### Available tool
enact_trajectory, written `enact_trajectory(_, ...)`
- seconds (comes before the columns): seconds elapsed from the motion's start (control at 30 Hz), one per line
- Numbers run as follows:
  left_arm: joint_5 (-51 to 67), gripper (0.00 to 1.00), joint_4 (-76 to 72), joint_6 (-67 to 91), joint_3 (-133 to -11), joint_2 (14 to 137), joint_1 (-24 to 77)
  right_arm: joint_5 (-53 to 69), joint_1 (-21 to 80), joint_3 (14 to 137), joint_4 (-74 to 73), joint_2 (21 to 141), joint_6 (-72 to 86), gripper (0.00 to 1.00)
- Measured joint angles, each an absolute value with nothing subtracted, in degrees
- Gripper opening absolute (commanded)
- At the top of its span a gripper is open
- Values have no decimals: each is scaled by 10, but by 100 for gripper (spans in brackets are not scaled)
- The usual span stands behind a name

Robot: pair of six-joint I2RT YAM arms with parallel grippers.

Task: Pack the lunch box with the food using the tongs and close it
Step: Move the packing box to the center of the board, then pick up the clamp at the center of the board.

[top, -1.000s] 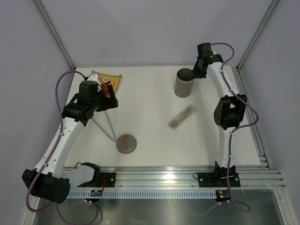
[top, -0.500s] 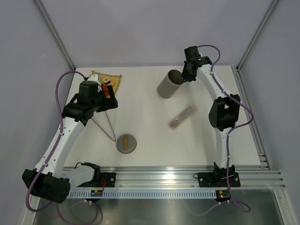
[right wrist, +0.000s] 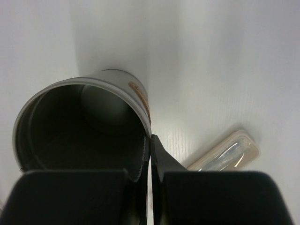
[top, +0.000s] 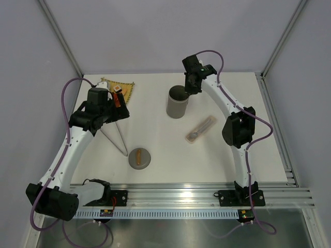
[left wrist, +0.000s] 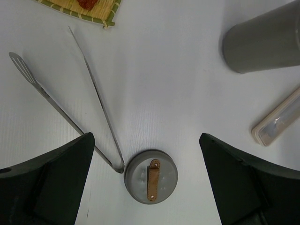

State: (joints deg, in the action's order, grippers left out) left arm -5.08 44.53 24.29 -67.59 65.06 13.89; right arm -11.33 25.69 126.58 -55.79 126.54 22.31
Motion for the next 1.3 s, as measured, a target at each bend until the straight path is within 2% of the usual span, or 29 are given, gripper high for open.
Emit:
enact_trajectory(0.13, -47, 99, 449, 253, -683, 663, 121, -135, 273, 1282, -582, 1266, 212, 5)
enact_trajectory(0.27, -40, 99, 463, 253, -698, 691, 89, -138, 284, 1295, -588, 1271, 209, 19)
enact_trajectory(0.37, -39, 99, 478, 249, -727, 728, 69, -133, 289, 1303, -585, 1275, 211, 36)
enact_trajectory(0.47, -38, 99, 485, 244, -755, 756, 67, -123, 291, 1305, -584, 1276, 212, 46)
enact_trajectory(0.5, -38, 99, 486, 244, -759, 761, 67, -122, 291, 1307, -584, 1275, 212, 57)
enact_trajectory(0.6, -42, 99, 498, 249, -759, 763, 67, -114, 291, 1316, -585, 1275, 211, 72)
enact_trajectory(0.63, -46, 99, 502, 254, -758, 763, 67, -113, 291, 1318, -584, 1275, 210, 81)
enact_trajectory(0.77, -70, 99, 504, 277, -724, 743, 67, -113, 291, 1319, -586, 1264, 206, 95)
enact_trajectory(1.03, -113, 99, 514, 390, -551, 665, 72, -115, 291, 1246, -556, 1136, 206, 100)
enact_trajectory(1.3, -128, 99, 455, 437, -517, 734, 81, -115, 291, 1186, -516, 1034, 206, 99)
